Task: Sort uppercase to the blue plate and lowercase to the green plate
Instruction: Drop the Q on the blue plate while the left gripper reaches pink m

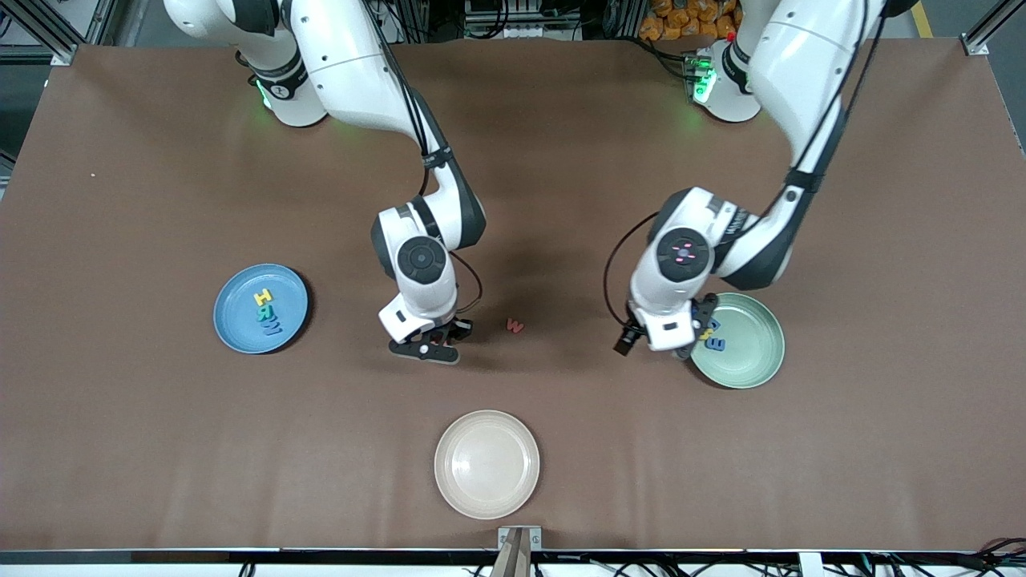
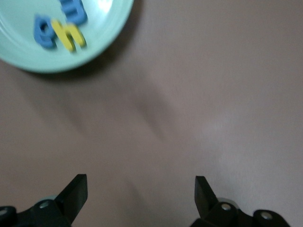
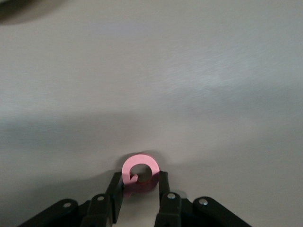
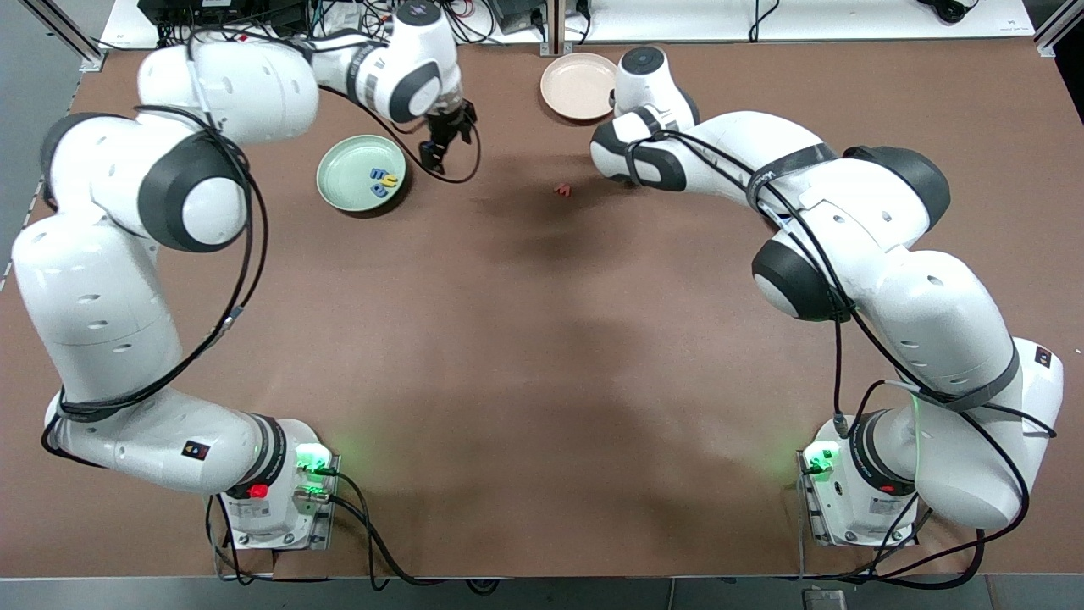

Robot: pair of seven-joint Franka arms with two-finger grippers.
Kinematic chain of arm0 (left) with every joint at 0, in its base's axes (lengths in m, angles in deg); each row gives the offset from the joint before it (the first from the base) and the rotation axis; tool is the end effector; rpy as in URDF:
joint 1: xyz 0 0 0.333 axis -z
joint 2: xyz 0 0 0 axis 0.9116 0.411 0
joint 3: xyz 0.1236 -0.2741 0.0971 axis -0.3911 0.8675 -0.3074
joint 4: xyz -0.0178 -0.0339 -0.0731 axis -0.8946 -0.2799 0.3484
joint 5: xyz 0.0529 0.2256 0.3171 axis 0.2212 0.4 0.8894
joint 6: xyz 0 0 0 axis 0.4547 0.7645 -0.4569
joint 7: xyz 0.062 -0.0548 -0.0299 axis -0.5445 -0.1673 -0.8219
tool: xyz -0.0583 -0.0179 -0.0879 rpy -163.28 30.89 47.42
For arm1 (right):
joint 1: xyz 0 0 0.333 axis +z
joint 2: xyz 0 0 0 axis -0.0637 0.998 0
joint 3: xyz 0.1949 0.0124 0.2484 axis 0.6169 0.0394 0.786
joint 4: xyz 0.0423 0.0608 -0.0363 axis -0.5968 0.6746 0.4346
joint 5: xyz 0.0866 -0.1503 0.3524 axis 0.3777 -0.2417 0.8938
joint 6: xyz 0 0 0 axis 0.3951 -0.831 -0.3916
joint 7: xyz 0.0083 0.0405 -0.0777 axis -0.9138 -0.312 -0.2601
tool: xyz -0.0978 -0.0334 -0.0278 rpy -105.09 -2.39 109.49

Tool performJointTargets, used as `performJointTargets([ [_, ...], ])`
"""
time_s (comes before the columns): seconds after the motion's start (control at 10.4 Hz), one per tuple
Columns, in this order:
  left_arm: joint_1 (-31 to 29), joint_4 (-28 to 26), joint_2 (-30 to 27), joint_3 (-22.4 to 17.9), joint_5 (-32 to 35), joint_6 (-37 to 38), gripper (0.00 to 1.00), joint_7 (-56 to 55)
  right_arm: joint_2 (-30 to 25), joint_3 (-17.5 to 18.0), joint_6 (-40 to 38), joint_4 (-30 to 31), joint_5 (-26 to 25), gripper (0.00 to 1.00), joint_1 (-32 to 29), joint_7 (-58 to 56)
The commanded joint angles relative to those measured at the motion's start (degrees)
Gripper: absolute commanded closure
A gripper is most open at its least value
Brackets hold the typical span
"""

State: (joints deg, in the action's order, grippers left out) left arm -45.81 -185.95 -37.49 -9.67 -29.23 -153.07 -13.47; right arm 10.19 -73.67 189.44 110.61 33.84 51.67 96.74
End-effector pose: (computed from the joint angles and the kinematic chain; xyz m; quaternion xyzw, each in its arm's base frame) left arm 0.5851 -0.3394 0.2525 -0.8804 -0.4742 -0.0020 0.0071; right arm 0.5984 0.3661 0.1946 0.9968 -0.0522 0.0242 0.0557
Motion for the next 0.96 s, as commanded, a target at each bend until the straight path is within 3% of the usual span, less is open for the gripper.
performJointTargets([
  [0.0,3.4,3.6,2.9,-0.4,-0.5,0.3,0.0,-3.4,-1.5,-4.2,-7.2,-0.5,-0.8,0.78,0.0,-7.6],
  [0.19,6.0,7.1,5.6,-0.4,-0.5,0.2,0.0,-6.9,-5.4,-8.2,-11.5,2.7,-0.8,0.78,0.1,-16.3],
  [0.39,8.9,11.0,8.5,-0.4,-0.5,0.2,0.0,-10.1,-11.5,-13.0,-9.7,11.9,-0.8,0.78,0.2,-28.6],
  [0.68,12.1,14.2,12.1,-0.6,-0.5,-3.2,0.0,-14.4,-20.1,-18.5,0.7,28.0,-0.7,0.78,0.1,-44.8],
  [0.87,14.3,14.3,13.6,-1.1,-0.4,-5.8,0.0,-16.9,-23.2,-19.9,8.0,36.1,-0.6,0.78,-0.8,-51.0],
])
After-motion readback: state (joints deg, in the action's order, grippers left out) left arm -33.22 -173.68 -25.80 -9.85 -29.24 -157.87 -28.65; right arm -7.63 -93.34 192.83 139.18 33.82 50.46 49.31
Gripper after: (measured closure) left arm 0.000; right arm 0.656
